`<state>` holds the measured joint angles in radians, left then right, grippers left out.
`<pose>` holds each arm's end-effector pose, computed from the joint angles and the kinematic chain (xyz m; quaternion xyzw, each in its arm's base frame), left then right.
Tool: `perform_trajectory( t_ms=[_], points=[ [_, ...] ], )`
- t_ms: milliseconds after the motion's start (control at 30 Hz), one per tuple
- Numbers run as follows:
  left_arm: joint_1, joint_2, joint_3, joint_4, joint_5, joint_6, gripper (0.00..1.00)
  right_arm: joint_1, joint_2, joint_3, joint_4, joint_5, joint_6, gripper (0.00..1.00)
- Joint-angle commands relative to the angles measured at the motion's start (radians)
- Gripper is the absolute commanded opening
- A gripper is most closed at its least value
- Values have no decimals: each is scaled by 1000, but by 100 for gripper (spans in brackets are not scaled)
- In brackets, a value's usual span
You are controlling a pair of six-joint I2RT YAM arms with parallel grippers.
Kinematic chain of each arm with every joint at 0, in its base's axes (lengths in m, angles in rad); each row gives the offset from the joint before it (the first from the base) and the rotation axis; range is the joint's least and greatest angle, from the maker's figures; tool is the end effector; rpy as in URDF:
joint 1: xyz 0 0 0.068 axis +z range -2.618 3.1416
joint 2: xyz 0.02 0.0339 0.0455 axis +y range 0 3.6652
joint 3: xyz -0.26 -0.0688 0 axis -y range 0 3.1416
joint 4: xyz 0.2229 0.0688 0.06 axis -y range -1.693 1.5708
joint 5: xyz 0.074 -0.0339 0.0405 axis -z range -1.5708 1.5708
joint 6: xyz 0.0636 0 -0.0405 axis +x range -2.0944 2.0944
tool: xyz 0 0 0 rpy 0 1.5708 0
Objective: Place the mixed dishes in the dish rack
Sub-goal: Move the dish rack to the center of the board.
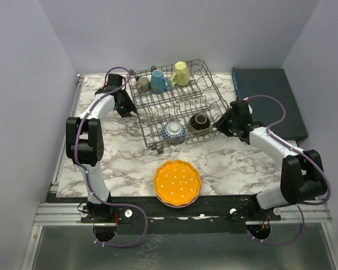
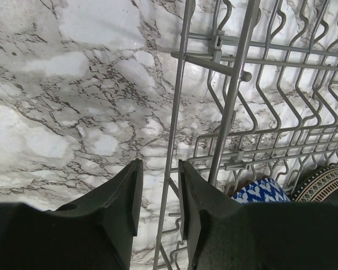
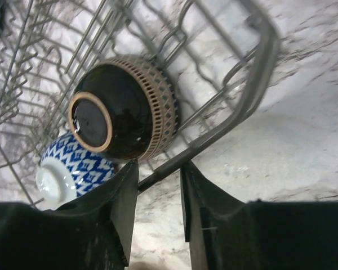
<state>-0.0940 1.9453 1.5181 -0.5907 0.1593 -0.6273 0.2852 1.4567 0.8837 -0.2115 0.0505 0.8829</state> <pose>0.4119 -0.0490 0.2013 -0.2317 0.9308 -0.1676 0.2276 0.2960 0.0834 0.2042 0.2811 0.8796 0.1917 0.3324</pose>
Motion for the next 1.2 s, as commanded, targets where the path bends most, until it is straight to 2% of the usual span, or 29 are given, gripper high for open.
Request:
perform_trajectory(
  t_ms=[0, 100, 233, 833, 1167],
  points=[
    [-70, -31, -14, 6, 75, -31, 38, 48, -24, 19, 66, -131, -41, 43],
    [-71, -62, -34, -7, 47, -26, 38, 48, -36, 60, 12, -97, -82, 56],
    [-70, -101, -51, -47, 4, -3, 38, 48, -65, 105, -47, -72, -129, 61],
    [-76, -449, -383, -57, -7, 36, 37, 48, -181, 75, -111, -203, -330, 72],
    [-103, -640, -566, -56, 198, 48, 38, 48, -286, 17, -191, -302, -404, 73]
  ],
)
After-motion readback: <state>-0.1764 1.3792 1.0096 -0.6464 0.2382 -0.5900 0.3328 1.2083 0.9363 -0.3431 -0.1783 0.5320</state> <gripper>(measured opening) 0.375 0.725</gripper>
